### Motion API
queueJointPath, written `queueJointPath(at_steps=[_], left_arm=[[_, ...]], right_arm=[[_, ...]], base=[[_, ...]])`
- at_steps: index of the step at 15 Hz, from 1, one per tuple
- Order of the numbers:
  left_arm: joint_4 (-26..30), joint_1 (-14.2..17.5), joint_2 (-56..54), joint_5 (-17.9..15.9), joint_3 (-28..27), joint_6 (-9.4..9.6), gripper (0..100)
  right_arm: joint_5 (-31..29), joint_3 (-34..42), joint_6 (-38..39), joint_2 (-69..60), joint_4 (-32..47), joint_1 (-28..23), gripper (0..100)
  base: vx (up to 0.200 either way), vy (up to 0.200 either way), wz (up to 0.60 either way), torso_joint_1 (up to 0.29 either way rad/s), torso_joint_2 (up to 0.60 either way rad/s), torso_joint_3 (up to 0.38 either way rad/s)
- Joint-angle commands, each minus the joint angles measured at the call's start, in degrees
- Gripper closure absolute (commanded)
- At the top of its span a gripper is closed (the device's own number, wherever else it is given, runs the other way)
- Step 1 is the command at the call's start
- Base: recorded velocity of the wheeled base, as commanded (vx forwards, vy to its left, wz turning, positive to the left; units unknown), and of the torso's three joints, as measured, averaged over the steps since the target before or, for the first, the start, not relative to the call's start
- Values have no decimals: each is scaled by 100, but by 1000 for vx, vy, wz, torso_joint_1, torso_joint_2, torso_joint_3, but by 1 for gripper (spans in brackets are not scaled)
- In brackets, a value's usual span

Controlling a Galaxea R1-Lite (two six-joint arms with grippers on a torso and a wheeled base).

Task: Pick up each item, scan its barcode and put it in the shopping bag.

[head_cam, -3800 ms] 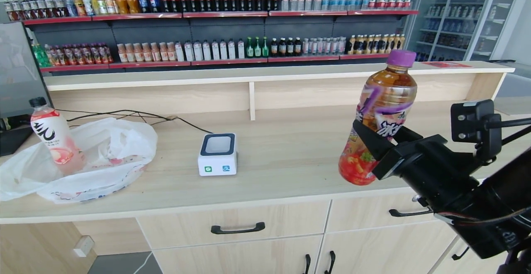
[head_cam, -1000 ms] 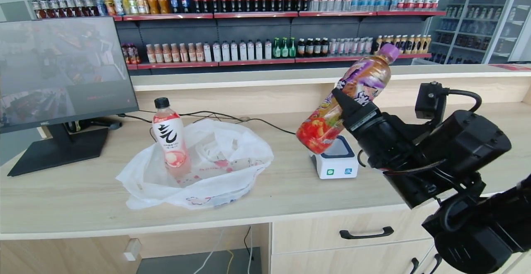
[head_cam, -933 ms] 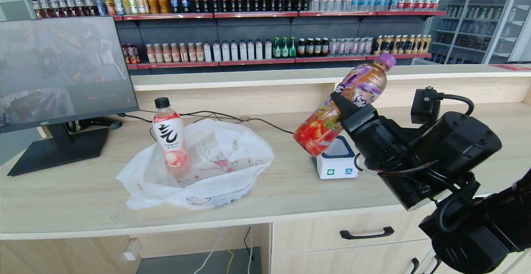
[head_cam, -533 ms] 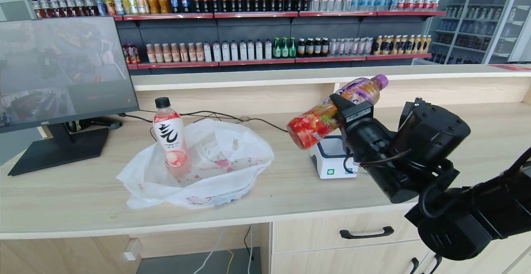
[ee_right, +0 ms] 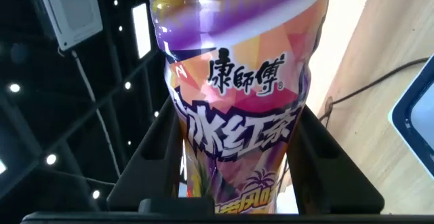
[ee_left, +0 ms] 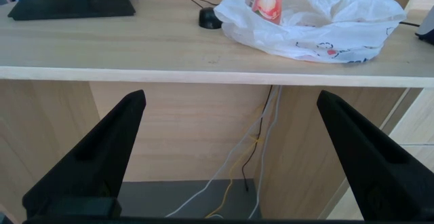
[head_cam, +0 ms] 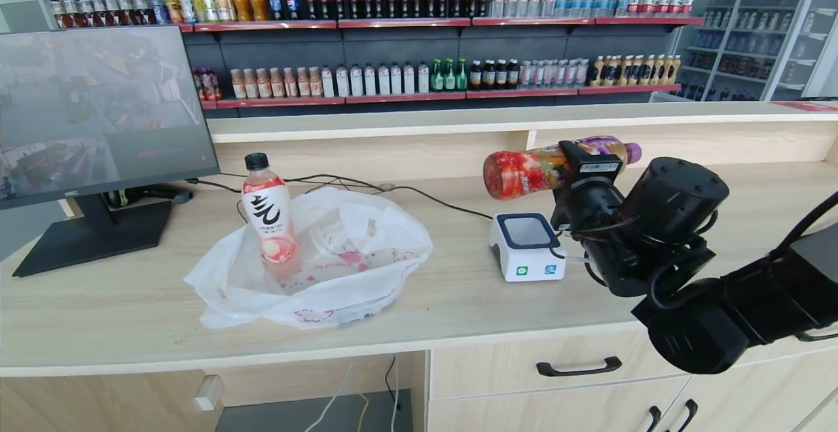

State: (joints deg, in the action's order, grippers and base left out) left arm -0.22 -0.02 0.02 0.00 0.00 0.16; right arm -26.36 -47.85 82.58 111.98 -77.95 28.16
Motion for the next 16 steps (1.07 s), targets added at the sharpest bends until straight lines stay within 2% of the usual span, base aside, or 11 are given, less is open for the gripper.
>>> queueJointPath(at_steps=[1, 4, 11, 16], left_arm=[[-4, 2, -2, 0, 0, 2, 0], [-22, 2, -2, 0, 0, 11, 0], [-22, 2, -2, 0, 0, 11, 0], [-4, 2, -2, 0, 0, 2, 0]], right_arm=[[-27, -58, 136, 184, -45, -39, 100], [-36, -58, 373, 403, -230, -47, 100], [-238, -49, 355, 992, -555, -12, 100], [-397, 56, 320, 966, -616, -47, 100]], base=[[0, 0, 0, 0, 0, 0], [0, 0, 0, 0, 0, 0], [0, 0, 0, 0, 0, 0], [0, 0, 0, 0, 0, 0]])
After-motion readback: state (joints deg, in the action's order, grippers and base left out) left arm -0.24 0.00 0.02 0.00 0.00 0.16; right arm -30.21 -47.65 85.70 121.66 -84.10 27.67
